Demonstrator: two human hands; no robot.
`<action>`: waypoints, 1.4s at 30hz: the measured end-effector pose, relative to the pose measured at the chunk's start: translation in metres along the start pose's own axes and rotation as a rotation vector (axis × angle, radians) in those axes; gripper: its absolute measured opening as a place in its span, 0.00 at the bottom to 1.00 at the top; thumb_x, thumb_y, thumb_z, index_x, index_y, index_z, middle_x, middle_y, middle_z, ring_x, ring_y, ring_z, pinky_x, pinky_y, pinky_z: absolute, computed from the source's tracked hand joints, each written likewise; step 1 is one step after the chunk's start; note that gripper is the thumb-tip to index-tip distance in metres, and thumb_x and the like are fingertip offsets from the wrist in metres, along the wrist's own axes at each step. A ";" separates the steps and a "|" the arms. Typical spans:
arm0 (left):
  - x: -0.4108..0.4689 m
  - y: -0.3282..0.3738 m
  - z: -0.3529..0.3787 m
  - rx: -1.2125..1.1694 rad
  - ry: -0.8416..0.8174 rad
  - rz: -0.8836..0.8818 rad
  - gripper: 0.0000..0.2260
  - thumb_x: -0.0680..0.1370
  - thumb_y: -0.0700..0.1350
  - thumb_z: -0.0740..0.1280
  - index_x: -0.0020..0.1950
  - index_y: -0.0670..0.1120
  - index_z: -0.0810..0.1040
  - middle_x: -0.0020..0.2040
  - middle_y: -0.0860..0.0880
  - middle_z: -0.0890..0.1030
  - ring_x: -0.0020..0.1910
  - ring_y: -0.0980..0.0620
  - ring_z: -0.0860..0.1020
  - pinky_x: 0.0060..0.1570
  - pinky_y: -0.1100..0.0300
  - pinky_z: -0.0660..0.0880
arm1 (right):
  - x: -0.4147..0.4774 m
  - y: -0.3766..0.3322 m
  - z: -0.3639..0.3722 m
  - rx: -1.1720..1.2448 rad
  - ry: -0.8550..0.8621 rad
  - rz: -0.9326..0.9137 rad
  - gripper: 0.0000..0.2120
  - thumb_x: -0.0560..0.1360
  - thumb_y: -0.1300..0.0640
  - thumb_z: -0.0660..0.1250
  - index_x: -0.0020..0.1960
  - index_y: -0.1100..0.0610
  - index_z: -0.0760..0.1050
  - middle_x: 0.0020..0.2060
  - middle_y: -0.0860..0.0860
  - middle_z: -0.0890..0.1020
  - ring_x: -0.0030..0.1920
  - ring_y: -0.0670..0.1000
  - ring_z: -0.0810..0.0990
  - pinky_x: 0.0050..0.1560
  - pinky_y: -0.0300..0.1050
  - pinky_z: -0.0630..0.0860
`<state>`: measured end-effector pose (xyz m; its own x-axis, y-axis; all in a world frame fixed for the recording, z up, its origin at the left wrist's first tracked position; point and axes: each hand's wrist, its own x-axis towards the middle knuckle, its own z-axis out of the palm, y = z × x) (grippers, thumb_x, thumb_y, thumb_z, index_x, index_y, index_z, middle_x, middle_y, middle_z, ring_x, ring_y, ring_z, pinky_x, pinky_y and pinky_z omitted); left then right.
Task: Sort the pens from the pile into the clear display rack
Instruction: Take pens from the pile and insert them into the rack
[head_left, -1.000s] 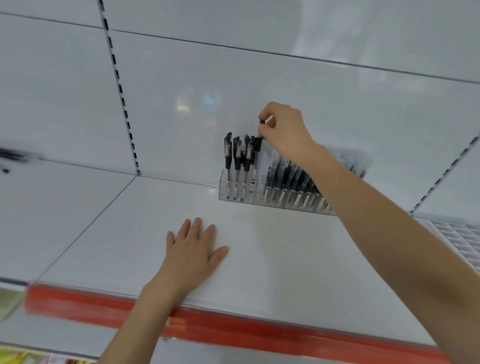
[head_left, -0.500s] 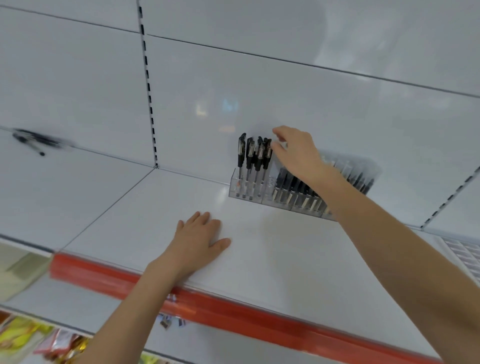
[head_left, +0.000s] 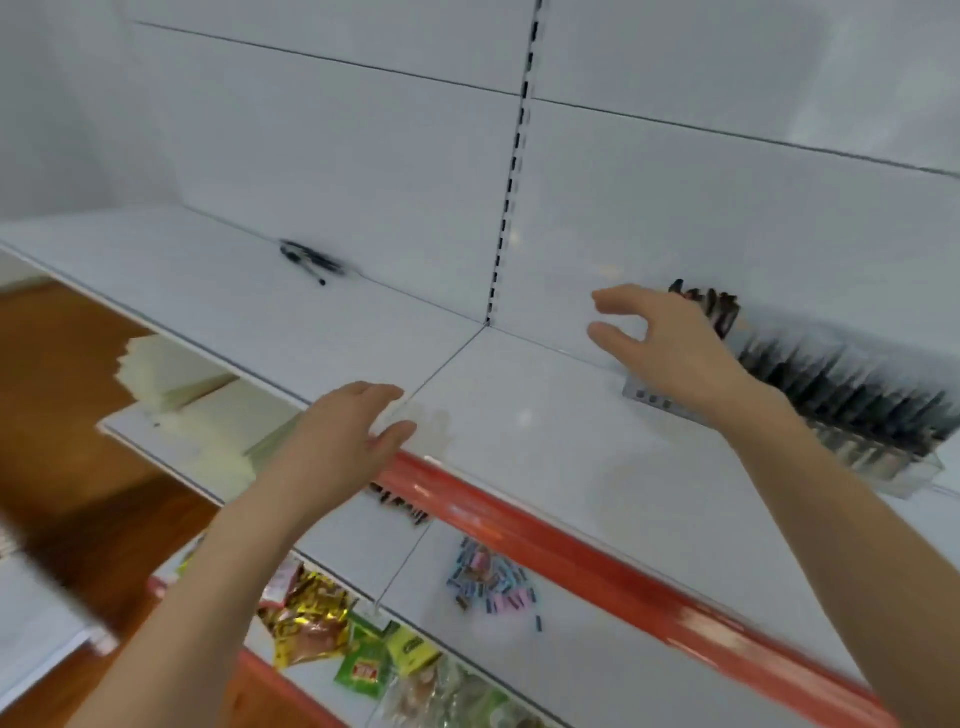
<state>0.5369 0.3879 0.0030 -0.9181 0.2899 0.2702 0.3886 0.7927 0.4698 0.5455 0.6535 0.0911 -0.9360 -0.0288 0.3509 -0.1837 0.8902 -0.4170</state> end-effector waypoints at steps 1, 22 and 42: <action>-0.013 -0.019 -0.011 0.017 0.004 -0.031 0.20 0.78 0.50 0.62 0.68 0.45 0.70 0.66 0.45 0.74 0.65 0.47 0.71 0.63 0.57 0.64 | 0.003 -0.023 0.017 0.023 0.010 -0.045 0.17 0.77 0.54 0.63 0.65 0.55 0.71 0.60 0.49 0.77 0.61 0.47 0.73 0.55 0.27 0.59; -0.245 -0.319 -0.097 0.054 -0.008 -0.865 0.18 0.78 0.50 0.61 0.67 0.46 0.71 0.66 0.47 0.74 0.65 0.49 0.72 0.63 0.58 0.67 | -0.073 -0.244 0.363 0.386 -0.510 0.192 0.15 0.77 0.58 0.63 0.62 0.57 0.72 0.60 0.52 0.77 0.52 0.44 0.71 0.51 0.36 0.65; 0.007 -0.485 -0.159 0.096 -0.009 -0.529 0.18 0.79 0.50 0.60 0.67 0.45 0.71 0.64 0.47 0.76 0.62 0.48 0.74 0.60 0.57 0.69 | 0.172 -0.311 0.477 0.420 -0.401 0.090 0.14 0.76 0.57 0.64 0.60 0.57 0.75 0.55 0.46 0.77 0.55 0.41 0.71 0.53 0.26 0.61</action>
<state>0.3546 -0.0801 -0.0896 -0.9874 -0.1580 0.0098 -0.1359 0.8773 0.4603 0.2985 0.1553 -0.1188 -0.9789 -0.2039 -0.0121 -0.1246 0.6427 -0.7559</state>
